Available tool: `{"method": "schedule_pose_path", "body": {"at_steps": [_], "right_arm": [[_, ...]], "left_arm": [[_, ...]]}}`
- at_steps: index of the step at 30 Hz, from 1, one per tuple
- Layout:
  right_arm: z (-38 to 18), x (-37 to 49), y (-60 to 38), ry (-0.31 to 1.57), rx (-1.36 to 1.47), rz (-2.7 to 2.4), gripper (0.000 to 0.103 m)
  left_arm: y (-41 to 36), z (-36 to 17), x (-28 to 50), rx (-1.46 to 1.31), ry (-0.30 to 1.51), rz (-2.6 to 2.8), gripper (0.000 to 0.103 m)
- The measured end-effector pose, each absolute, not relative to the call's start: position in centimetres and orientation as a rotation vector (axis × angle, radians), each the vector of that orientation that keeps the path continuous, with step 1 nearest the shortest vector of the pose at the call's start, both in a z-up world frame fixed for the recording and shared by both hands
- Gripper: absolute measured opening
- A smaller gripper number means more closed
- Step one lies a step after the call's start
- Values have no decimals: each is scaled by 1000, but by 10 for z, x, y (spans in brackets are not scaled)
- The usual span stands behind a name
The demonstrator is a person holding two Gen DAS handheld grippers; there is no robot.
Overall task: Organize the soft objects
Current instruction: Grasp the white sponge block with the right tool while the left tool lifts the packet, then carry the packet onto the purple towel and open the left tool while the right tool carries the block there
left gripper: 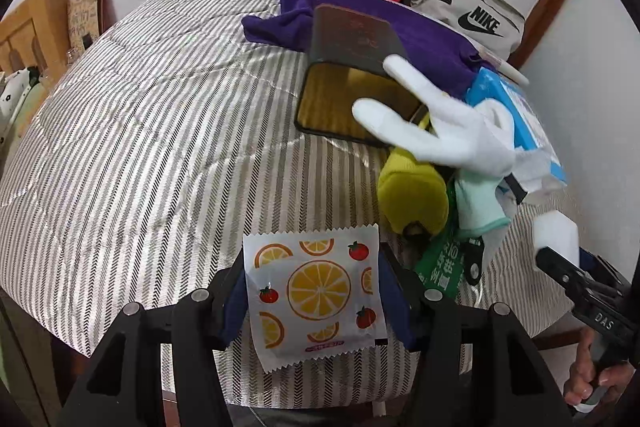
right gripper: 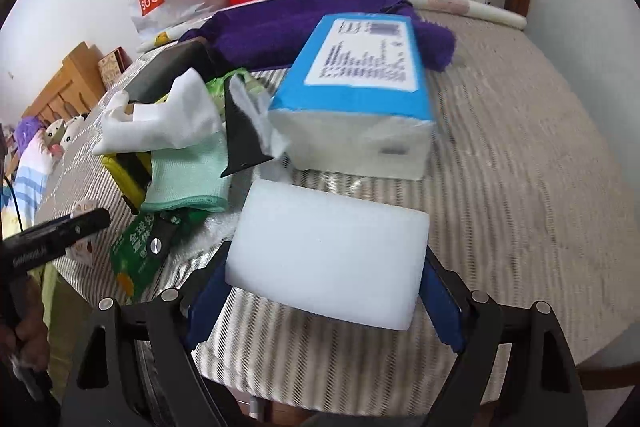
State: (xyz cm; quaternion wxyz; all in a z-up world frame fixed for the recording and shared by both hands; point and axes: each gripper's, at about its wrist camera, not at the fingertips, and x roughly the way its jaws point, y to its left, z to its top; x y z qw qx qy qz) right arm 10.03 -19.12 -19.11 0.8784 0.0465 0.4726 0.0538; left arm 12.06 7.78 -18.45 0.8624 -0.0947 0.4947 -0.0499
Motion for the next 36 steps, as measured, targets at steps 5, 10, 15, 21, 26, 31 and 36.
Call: {"method": "schedule_pose_path", "body": {"at_steps": [5,10,15,21,26,31,36], "right_arm": [[-170,96,-202,949,81,97,85],[-147,100,-208,916,85,108,85],[-124,108,-209,876,78,112,85],[-104,128,-206,829,47,104,85],[-93,155,-202,804,39,102,85],[-87,188,-200,784,19,77,85],[-91,222,-200,787,4,63,85]], "left_arm": [[80,-166,124,-192,1009,-89,56],[80,-143,132,-193,977,-87,56],[77,-123,141,-174,943,-96,56],[80,-109,159,-152,917,-100,56],[90,-108,186,-158,924,-105,56],[95,-109,219,-170,942,-130,56],[95,-111,253,-140,958,-123,56]]}}
